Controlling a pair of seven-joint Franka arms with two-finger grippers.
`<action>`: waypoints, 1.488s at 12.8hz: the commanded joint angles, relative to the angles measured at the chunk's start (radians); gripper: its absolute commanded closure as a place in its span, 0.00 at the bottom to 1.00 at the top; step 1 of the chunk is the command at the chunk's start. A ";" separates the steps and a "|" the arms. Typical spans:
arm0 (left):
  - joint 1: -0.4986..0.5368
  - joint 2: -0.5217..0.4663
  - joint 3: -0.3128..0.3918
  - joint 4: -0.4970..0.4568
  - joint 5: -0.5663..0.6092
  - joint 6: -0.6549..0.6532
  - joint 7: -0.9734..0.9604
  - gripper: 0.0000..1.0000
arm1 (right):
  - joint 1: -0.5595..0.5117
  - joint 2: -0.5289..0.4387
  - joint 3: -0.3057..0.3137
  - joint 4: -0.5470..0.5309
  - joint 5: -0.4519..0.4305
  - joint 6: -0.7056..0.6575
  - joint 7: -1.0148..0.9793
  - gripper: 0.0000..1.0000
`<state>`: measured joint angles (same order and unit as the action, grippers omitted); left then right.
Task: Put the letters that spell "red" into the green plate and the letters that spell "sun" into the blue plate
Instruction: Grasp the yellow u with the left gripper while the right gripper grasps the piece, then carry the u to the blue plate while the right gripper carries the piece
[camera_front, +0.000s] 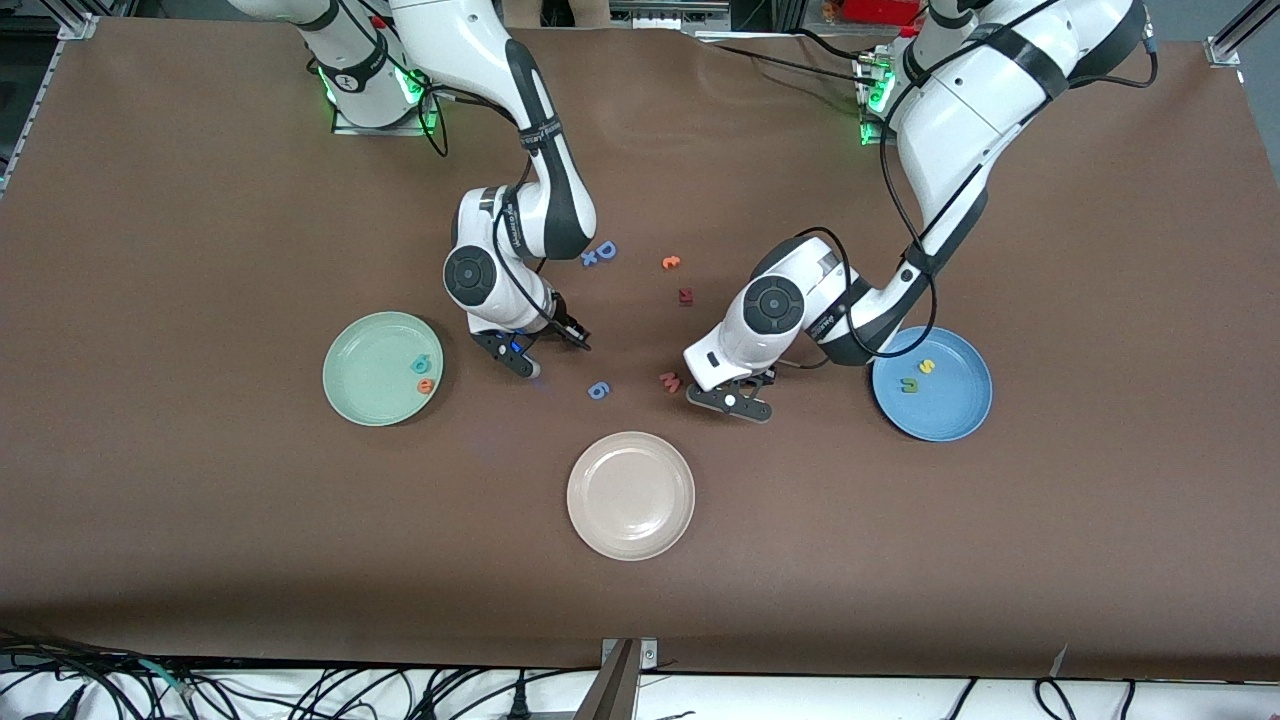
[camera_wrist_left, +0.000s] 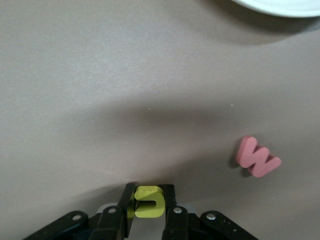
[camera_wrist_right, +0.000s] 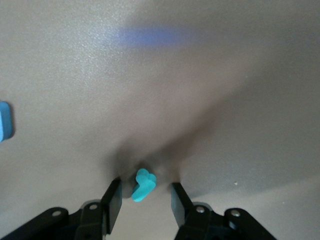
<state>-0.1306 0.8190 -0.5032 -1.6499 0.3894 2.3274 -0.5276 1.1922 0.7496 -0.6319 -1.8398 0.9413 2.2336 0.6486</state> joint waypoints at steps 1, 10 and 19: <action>0.019 -0.014 0.000 0.005 0.032 -0.037 -0.012 0.84 | 0.013 0.011 -0.005 -0.021 0.025 0.044 -0.014 0.59; 0.239 -0.142 -0.087 0.016 0.014 -0.292 0.257 0.83 | 0.013 0.013 -0.006 -0.019 0.022 0.044 -0.015 0.96; 0.523 -0.156 -0.083 -0.031 0.032 -0.362 0.655 0.82 | 0.017 -0.088 -0.320 0.014 -0.194 -0.388 -0.304 0.96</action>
<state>0.3456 0.6756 -0.5718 -1.6424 0.3899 1.9640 0.0747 1.2012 0.6796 -0.8745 -1.8126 0.7930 1.9251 0.4836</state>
